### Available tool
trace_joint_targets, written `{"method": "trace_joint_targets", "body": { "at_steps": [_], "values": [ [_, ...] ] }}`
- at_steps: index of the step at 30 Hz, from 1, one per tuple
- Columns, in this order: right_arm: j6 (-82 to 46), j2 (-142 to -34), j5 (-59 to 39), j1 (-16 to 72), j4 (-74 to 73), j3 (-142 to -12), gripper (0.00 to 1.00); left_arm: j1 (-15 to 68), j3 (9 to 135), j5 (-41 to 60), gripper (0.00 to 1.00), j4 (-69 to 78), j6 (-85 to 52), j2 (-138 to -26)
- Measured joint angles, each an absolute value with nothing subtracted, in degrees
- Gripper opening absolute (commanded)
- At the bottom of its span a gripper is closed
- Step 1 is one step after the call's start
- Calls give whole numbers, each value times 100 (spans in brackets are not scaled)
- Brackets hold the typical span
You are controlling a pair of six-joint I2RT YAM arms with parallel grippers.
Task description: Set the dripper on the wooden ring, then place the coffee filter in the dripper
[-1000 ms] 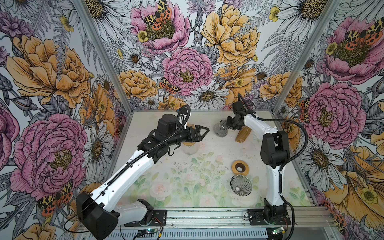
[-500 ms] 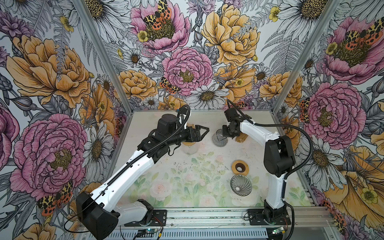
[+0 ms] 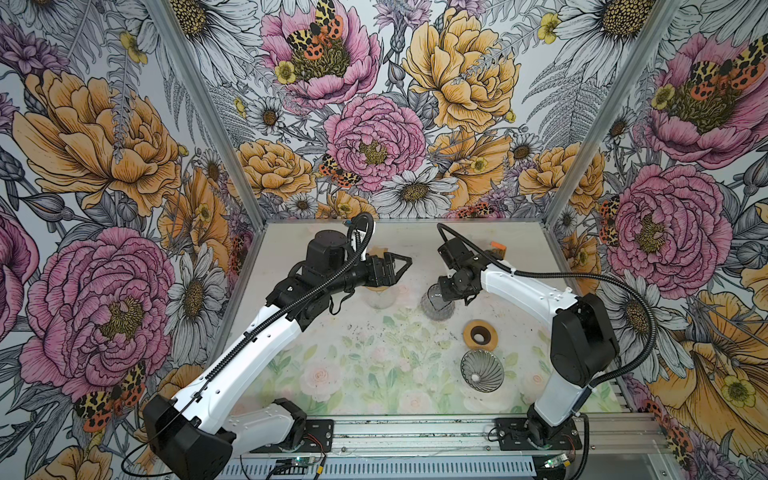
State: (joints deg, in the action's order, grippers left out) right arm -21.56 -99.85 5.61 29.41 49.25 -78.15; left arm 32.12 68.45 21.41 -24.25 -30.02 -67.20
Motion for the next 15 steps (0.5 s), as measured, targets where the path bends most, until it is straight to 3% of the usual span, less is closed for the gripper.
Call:
{"method": "trace_joint_targets", "body": {
  "at_steps": [15],
  "values": [
    [-2661, -10396, 543, 2919, 4908, -8193, 7, 3459, 6845, 2137, 99, -2445, -3011, -6869]
  ]
}}
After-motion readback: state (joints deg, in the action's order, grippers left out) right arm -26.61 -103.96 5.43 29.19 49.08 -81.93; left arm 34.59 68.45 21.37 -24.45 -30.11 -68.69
